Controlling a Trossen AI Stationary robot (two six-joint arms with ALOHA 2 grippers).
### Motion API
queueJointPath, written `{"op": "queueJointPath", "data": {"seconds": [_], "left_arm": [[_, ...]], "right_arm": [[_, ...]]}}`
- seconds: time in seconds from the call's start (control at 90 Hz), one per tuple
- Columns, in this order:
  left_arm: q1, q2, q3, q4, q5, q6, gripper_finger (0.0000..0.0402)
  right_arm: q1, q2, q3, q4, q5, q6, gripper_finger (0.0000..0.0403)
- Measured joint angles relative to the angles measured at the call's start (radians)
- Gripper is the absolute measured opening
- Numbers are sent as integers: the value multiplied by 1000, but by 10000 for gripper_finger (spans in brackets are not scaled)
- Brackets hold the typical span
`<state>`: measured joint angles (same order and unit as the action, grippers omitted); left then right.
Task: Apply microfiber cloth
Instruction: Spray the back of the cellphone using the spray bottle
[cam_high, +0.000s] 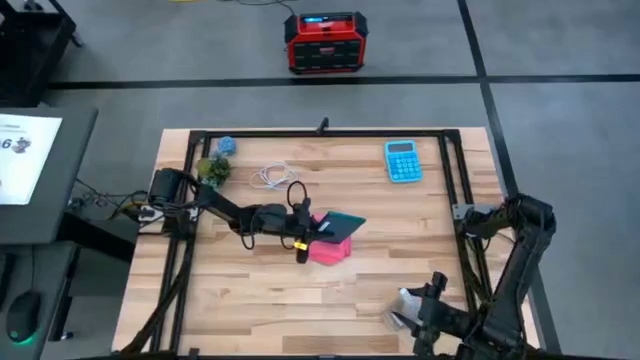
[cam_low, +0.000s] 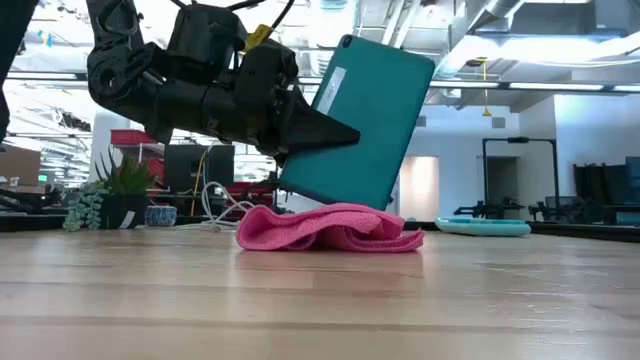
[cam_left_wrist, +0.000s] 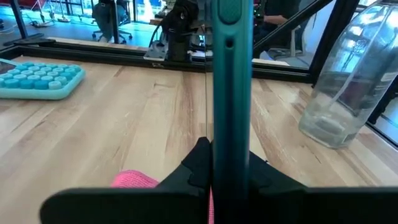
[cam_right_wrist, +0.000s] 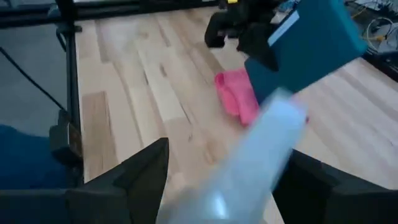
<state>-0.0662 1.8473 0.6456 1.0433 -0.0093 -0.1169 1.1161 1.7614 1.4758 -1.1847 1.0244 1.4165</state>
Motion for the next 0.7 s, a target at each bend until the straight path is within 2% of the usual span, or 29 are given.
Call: {"op": "queueJointPath", "data": {"seconds": [0.189,0.3,0.7], "left_arm": [[0,0,0,2,-1,0,9],[0,0,0,2,-2,-1,9],[0,0,0,2,-2,0,9]], "right_arm": [[30,-4,-108,83,74,134,240],[29,-3,-137,110,116,111,240],[-6,-3,-139,125,130,48,240]]}}
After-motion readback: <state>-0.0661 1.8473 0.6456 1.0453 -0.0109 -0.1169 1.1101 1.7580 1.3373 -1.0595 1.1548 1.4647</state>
